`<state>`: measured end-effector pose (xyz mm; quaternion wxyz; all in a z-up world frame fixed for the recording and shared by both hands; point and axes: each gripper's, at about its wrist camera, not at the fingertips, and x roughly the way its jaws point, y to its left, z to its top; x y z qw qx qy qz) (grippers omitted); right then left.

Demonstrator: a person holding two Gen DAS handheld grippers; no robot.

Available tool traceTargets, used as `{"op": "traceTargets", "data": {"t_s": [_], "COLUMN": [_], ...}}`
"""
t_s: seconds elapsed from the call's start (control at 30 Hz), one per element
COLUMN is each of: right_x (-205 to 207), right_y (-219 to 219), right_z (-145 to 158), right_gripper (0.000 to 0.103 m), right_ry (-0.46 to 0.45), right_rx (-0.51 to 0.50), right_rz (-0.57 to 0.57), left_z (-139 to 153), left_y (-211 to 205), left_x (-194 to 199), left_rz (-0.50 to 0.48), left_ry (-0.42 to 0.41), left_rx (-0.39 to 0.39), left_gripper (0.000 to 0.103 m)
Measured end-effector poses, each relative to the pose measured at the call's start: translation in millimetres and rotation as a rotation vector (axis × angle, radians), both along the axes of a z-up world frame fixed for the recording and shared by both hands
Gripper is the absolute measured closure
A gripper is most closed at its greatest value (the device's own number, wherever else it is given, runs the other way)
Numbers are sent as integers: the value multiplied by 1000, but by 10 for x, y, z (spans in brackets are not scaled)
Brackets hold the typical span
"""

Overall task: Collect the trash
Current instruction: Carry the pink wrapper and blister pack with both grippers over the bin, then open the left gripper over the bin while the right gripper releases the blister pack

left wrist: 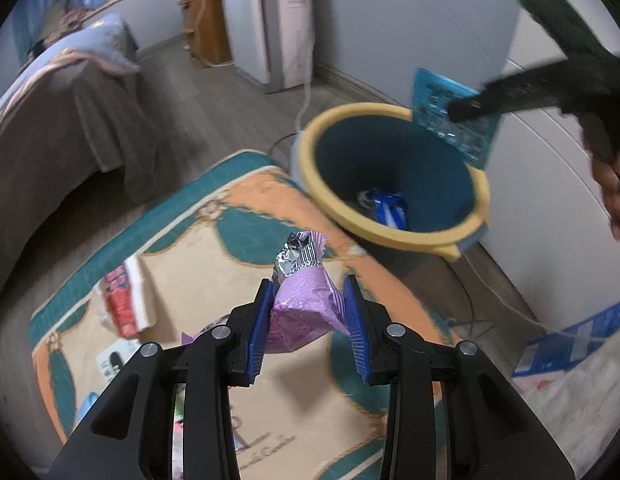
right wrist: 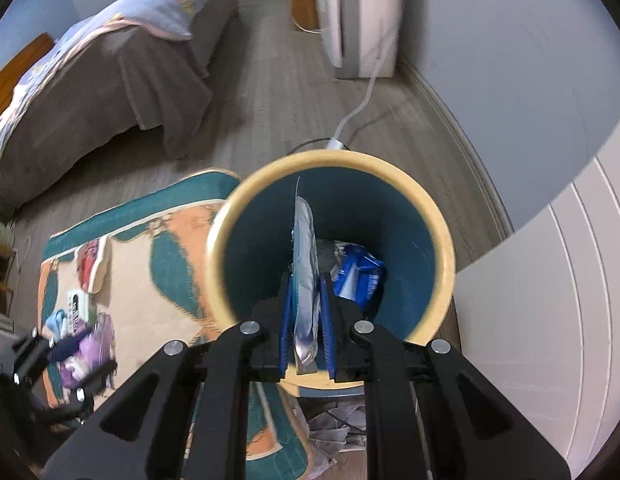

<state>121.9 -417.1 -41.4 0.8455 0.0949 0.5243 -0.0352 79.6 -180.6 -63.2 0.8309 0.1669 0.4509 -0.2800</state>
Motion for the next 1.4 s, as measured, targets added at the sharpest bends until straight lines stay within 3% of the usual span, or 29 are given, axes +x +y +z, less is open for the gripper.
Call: {"op": "traceTargets", "data": {"t_s": [0.13,0.4,0.73,0.9,1.17,1.4], "right_x": [26,37,9,2,5,33], "right_y": [-86,-206,-580,-735,-807,-751], "right_z": [-159,-258,-523,-536,-485,-490], "right_gripper": [90,90,90,90,90,88], "right_ry": [37,42,76,51,6,-4], "right_rx": [31,72,176,233,272,286], "right_rz": [-35,-62,-201,-279,-335,-321], "left_z": [-48,-165,-34,62,65,110], "left_y": [-253,-640,-1051,-1208,-1230,-1166], "left_x": [-106,-81,252,422,609,671], "left_rz": [-58,-82,-121,-131,-57,-26], "left_ry": [-8,36,-39,-75,-90,-113], "left_rx": [11,-13,10,-5,-79,-111], "left_gripper": [66,66,65,65,63,49]}}
